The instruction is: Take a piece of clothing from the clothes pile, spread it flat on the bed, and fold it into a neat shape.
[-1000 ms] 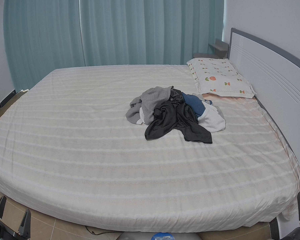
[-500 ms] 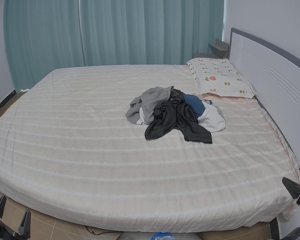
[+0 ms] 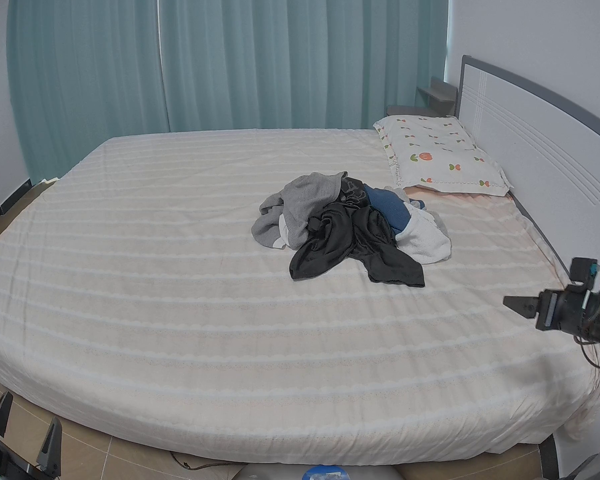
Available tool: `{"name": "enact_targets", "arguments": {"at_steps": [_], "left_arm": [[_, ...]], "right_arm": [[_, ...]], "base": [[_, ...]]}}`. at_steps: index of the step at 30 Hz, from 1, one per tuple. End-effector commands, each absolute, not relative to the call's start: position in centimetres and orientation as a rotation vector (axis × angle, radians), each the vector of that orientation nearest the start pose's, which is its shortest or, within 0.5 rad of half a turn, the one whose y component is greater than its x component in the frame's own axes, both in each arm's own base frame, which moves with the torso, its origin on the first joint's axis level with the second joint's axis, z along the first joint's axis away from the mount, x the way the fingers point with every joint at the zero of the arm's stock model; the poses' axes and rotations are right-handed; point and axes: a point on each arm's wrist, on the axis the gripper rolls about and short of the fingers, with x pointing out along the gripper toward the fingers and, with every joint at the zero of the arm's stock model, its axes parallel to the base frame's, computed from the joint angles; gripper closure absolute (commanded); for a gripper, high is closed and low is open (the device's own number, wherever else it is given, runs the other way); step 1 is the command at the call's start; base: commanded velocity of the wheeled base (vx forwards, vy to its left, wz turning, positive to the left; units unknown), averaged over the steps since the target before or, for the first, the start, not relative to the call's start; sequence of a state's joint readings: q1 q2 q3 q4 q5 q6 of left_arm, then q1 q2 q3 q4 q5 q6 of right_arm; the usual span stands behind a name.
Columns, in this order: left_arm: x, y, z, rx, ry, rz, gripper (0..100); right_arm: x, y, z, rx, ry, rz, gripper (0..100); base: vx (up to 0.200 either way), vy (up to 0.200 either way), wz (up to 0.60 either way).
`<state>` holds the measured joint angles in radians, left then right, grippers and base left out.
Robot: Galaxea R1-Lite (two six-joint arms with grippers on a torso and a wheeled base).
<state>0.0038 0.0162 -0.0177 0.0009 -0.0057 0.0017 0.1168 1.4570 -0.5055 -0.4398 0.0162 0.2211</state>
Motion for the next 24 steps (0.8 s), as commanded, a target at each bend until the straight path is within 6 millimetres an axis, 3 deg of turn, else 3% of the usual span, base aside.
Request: {"name": "enact_targets", "arguments": {"at_steps": [1, 6, 10, 13, 19, 24], "left_arm": [[-2.3, 0.0, 7.6, 0.002, 0.000, -0.002, 0], [-2.3, 0.0, 7.6, 0.002, 0.000, -0.002, 0], [-2.3, 0.0, 7.6, 0.002, 0.000, -0.002, 0], [-2.3, 0.0, 7.6, 0.002, -0.002, -0.002, 0], [-2.3, 0.0, 7.6, 0.002, 0.000, -0.002, 0], [-2.3, 0.0, 7.6, 0.002, -0.002, -0.002, 0]], "right_arm": [[39.7, 9.6, 1.0, 0.249, 0.648, 0.005, 0], [42.9, 11.8, -0.9, 0.256, 0.681, -0.016, 0], [44.3, 12.3, -2.2, 0.285, 0.678, -0.023, 0], [45.9, 12.7, -4.2, 0.289, 0.671, -0.027, 0], [47.3, 12.8, -4.7, 0.298, 0.651, -0.031, 0], [48.8, 12.2, -3.6, 0.306, 0.613, -0.056, 0]], "base": [[0.000, 0.000, 0.00], [0.000, 0.000, 0.00], [0.000, 0.000, 0.00], [0.000, 0.000, 0.00], [0.000, 0.000, 0.00], [0.000, 0.000, 0.00]]}}
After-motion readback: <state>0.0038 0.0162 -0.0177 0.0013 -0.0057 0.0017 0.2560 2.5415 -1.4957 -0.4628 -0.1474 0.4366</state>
